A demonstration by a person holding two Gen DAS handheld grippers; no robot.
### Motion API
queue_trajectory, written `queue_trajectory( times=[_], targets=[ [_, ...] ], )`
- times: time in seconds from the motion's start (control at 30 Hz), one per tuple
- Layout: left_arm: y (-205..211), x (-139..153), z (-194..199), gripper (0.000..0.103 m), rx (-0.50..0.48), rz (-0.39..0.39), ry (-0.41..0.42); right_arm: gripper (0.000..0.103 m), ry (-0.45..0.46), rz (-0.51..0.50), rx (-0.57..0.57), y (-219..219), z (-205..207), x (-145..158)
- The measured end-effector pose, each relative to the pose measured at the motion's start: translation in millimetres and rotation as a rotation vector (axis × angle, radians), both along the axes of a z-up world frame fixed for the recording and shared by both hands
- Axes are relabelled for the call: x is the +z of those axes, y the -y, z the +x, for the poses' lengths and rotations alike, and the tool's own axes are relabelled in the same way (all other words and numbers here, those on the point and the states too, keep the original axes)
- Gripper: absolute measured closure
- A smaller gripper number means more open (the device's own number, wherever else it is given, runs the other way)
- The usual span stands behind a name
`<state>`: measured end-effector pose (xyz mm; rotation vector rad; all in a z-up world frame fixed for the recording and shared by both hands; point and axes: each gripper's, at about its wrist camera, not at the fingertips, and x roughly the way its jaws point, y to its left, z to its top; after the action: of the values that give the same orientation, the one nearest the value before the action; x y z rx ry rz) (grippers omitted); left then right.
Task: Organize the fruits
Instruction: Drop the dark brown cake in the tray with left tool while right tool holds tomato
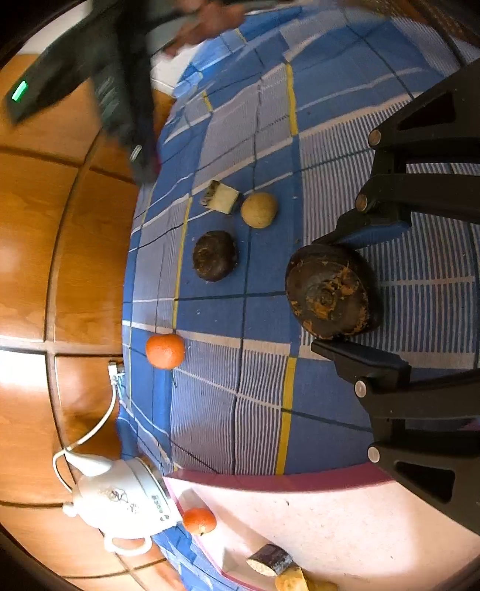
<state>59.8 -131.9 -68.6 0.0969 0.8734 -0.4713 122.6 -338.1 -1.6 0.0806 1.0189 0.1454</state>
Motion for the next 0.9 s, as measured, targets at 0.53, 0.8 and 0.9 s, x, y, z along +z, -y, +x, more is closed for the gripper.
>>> queue_trajectory(
  times=[0.53, 0.8, 0.9],
  targets=[
    [-50.2, 88.0, -29.1, 0.056, 0.219, -0.003, 0.186, 0.078, 0.015, 0.045, -0.037, 21.0, -45.3, -18.0],
    [-64.9, 93.5, -37.1, 0.056, 0.264, 0.012, 0.202, 0.078, 0.011, 0.041, -0.055, 22.4, -45.0, -19.8],
    [-67.3, 93.8, -38.8, 0.056, 0.276, 0.021, 0.212, 0.078, 0.009, 0.038, -0.059, 22.8, -44.4, -20.6]
  ],
)
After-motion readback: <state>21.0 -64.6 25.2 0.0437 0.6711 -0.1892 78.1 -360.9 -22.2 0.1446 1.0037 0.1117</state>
